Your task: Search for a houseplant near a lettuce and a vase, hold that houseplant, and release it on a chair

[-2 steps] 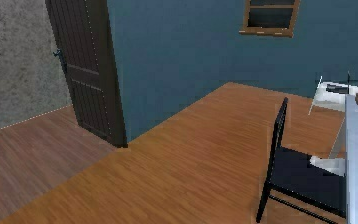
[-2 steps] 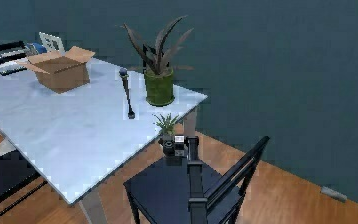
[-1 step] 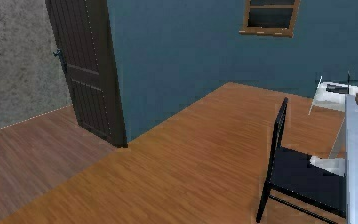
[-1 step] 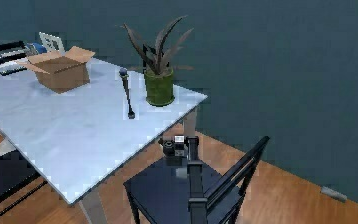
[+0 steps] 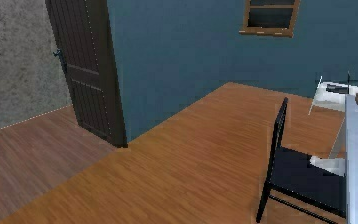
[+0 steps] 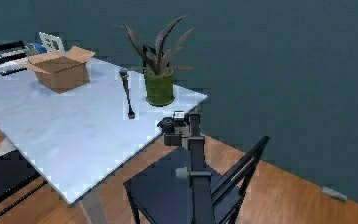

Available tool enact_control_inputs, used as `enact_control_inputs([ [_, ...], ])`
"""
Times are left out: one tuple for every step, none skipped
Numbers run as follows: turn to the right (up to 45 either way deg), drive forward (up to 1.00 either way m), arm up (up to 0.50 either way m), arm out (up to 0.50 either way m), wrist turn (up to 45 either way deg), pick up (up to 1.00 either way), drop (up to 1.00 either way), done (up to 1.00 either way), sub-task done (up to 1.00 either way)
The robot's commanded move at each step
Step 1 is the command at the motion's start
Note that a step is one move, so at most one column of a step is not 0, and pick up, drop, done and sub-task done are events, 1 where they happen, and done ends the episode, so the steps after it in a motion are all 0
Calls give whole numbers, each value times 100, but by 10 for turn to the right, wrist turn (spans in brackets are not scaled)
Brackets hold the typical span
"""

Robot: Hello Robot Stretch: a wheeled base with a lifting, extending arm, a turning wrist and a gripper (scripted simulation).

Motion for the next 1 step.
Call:
enact_control_inputs([
  [0, 0, 0, -8, 0, 0, 0, 0, 0],
])
